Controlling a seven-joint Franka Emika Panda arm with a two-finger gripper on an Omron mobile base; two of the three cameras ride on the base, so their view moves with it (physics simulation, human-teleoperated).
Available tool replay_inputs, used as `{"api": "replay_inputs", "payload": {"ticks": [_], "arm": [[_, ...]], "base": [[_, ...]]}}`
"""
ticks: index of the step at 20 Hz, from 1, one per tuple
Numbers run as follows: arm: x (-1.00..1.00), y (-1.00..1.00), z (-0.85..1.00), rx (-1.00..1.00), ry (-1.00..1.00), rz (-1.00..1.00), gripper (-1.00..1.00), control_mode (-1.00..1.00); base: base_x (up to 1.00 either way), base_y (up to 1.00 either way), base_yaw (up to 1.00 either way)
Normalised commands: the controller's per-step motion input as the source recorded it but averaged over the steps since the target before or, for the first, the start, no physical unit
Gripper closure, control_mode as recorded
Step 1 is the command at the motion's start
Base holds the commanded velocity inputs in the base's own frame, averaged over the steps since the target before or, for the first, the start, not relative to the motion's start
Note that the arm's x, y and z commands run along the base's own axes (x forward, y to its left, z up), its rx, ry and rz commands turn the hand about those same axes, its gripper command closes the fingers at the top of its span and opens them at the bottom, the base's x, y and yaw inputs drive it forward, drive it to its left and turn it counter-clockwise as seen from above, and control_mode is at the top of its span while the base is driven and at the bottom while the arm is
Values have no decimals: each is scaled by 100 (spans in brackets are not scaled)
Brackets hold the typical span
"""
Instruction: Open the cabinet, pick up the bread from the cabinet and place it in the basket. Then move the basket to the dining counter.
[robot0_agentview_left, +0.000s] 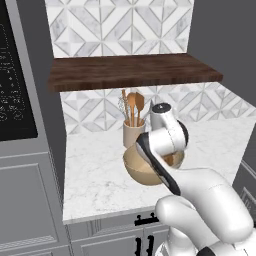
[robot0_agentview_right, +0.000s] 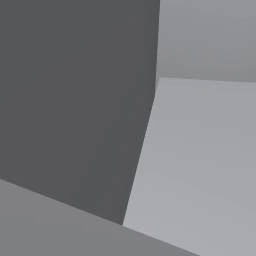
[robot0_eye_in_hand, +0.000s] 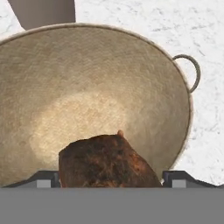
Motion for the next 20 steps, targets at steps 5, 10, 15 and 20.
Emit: {"api": "replay_inputs", "payload": {"ticks": [5,10,15,20], "arm": [[68,0,-34,1,0,2,100,-100],[41,0,-46,2,0,1,100,-100],[22,4,-44,2,5,0,100,-100],[0,9,-11,0,0,0,-100,-100]], "base": [[0,0,0],[0,0,0],[0,0,0],[0,0,0]]}}
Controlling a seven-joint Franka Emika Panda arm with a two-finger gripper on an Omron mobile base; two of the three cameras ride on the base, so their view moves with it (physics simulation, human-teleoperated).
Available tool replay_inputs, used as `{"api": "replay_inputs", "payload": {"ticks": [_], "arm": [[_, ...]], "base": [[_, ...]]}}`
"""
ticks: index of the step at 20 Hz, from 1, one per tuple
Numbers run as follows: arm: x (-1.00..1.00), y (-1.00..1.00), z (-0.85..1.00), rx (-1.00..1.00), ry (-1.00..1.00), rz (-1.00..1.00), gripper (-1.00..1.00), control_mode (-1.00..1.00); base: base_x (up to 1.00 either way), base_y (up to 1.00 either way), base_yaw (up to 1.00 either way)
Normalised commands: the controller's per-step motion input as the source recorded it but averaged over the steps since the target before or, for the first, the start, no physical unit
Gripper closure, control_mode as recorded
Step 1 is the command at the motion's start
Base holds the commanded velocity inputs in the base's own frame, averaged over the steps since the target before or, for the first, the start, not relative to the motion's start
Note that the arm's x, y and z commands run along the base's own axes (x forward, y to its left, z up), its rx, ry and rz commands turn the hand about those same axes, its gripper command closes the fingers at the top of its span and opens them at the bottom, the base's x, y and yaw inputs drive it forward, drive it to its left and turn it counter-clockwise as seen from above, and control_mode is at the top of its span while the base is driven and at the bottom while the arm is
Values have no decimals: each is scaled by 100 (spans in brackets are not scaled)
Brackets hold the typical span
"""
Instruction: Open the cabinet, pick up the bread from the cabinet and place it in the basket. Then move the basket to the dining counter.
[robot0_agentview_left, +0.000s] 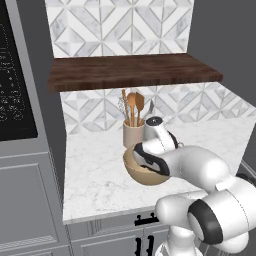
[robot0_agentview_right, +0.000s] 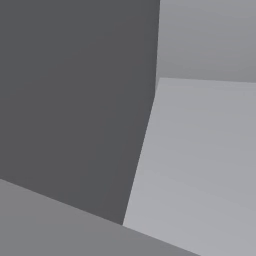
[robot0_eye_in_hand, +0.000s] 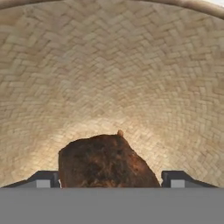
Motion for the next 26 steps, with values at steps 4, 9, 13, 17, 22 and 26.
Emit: {"api": "replay_inputs", "payload": {"ticks": [4,9,13,17,22,26], "arm": [[0,2,4,0,0,0,-100,-100],[-3,7,17,-4,0,3,-100,-100],[-10,0,38,0,3,11,-100,-100],[-44,16,57,-8,1,28,-100,-100],[-78,52,14,-21,-2,52,-100,-100],[-59,19,0,-7,-9,44,-100,-100]], "base": [[0,0,0],[0,0,0],[0,0,0],[0,0,0],[0,0,0],[0,0,0]]}}
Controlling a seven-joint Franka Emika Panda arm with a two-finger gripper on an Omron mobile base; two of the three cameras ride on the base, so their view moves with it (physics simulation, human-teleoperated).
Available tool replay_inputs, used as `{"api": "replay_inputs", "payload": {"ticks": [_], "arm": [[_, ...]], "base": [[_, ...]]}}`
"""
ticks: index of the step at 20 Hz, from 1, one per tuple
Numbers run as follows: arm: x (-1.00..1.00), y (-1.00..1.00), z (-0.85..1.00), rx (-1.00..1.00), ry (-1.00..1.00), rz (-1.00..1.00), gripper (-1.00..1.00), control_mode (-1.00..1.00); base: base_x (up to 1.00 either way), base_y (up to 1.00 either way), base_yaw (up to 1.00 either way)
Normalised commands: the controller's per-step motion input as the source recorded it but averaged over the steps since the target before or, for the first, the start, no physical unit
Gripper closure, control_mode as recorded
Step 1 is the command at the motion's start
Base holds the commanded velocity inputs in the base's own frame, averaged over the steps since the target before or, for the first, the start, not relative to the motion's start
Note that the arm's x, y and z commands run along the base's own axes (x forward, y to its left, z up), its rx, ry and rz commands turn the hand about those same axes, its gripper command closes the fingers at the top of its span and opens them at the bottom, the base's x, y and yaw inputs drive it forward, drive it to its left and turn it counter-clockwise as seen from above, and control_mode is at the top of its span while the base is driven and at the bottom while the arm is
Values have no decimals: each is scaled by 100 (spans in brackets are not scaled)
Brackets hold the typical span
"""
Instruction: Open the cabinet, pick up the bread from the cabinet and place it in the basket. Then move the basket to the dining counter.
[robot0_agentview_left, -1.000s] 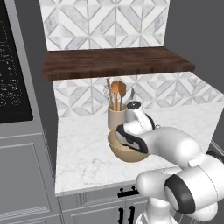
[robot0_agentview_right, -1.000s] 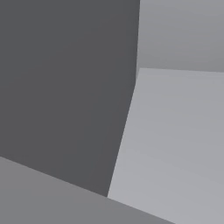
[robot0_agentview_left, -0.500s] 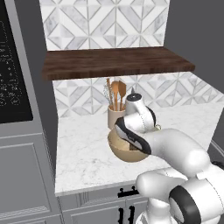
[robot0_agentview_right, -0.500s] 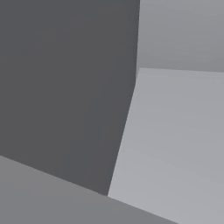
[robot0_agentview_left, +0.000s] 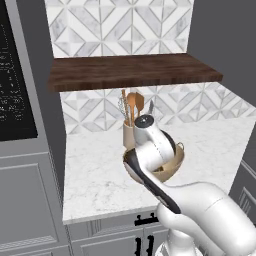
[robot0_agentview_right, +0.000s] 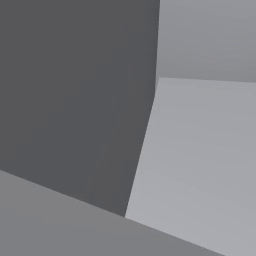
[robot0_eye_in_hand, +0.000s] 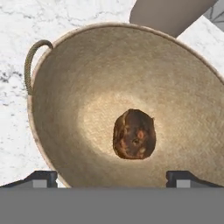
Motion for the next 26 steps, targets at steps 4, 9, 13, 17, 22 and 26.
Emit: {"api": "replay_inputs", "payload": {"ticks": [4,9,13,17,22,26], "arm": [[4,0,-2,1,3,33,-100,-100],[5,10,-29,0,10,15,-100,-100],[0,23,-30,0,9,8,-100,-100],[10,7,-29,-3,9,6,-100,-100],[27,0,-30,-3,7,3,-100,-100],[0,0,-11,0,10,0,100,-100]], "base": [[0,0,0],[0,0,0],[0,0,0],[0,0,0],[0,0,0],[0,0,0]]}}
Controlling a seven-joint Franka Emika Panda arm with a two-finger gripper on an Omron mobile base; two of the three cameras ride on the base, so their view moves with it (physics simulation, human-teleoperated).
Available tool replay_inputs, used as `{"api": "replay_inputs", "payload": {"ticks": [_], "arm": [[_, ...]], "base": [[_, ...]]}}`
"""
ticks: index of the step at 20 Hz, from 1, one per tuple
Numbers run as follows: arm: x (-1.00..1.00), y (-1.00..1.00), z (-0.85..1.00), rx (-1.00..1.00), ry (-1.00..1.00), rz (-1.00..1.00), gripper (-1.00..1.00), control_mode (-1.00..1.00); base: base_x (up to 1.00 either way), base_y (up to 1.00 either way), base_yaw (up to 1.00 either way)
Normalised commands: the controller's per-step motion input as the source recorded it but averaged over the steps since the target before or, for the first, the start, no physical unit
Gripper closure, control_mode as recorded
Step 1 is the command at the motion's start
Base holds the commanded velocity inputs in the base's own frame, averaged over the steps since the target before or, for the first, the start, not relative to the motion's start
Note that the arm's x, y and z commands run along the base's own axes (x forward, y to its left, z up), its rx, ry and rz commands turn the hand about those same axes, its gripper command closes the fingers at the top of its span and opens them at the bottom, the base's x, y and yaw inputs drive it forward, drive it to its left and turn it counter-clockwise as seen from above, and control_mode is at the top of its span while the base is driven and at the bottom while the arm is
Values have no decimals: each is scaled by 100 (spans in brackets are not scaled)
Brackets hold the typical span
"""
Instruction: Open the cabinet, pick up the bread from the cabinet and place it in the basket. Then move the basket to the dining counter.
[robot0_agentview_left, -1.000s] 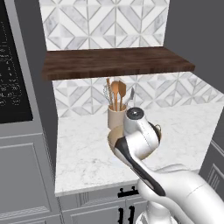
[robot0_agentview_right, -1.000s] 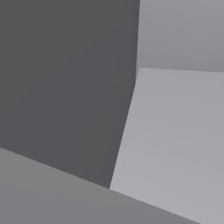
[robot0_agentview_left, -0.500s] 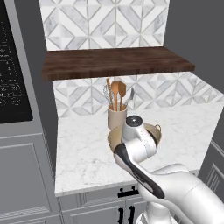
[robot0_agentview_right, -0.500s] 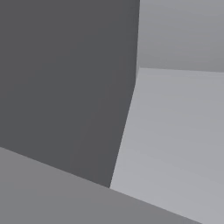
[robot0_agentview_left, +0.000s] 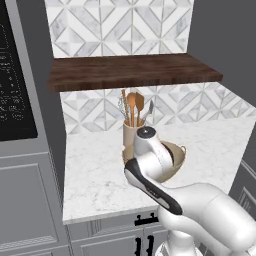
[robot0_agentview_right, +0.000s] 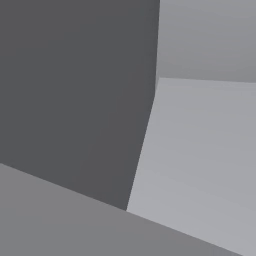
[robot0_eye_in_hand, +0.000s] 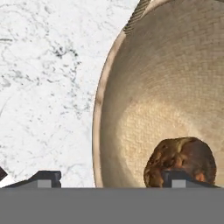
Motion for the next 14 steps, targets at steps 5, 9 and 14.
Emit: {"api": "replay_inputs", "payload": {"ticks": [5,9,14], "arm": [[0,0,-12,0,5,0,100,-100],[0,0,-7,0,0,0,100,-100],[-12,0,6,-1,0,0,100,-100]], "base": [[0,0,0],[0,0,0],[0,0,0]]}}
